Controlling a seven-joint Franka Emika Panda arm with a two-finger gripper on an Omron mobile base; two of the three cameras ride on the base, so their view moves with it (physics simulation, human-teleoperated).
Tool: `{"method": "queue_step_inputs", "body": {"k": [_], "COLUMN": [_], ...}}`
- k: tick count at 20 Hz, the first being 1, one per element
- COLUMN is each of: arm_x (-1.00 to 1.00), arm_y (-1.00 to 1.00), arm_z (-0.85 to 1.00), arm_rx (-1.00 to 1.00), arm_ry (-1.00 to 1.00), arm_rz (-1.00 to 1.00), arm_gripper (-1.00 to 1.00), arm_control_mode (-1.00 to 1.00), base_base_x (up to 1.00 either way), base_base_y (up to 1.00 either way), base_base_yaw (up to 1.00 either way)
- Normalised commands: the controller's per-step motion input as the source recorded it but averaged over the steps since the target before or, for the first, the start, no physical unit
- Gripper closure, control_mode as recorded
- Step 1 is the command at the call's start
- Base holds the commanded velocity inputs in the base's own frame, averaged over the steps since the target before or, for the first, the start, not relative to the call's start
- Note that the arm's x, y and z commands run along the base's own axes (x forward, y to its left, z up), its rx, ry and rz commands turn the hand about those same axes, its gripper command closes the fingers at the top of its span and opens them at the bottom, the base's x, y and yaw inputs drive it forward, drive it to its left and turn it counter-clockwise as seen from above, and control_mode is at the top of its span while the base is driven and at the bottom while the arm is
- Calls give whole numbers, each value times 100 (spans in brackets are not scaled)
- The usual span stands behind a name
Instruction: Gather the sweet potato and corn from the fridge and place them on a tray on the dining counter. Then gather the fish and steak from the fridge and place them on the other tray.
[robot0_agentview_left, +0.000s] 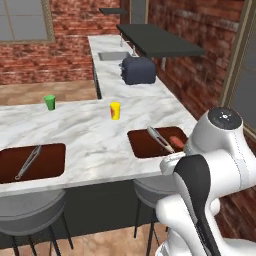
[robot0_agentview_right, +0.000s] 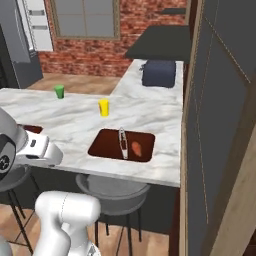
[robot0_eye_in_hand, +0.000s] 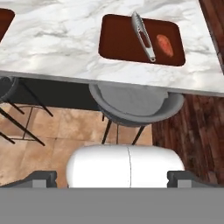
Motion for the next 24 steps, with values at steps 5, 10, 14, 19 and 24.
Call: {"method": "queue_step_inputs", "body": {"k": [5,10,14,19,24], "arm_x": [0,0,0,0,0], "arm_y": [0,0,0,0,0], "arm_z": [0,0,0,0,0], "arm_rx": [0,0,0,0,0], "arm_ry": [0,0,0,0,0], "arm_rz": [0,0,0,0,0], "arm_gripper": [-100,-100,-100,-100,-100], "arm_control_mode": [100,100,100,100,100], "base_base_x": [-48,-7,0,8,13], "base_base_y": [92,100,100,100,100], "base_base_yaw": [0,-2,-5,-8,-10]}}
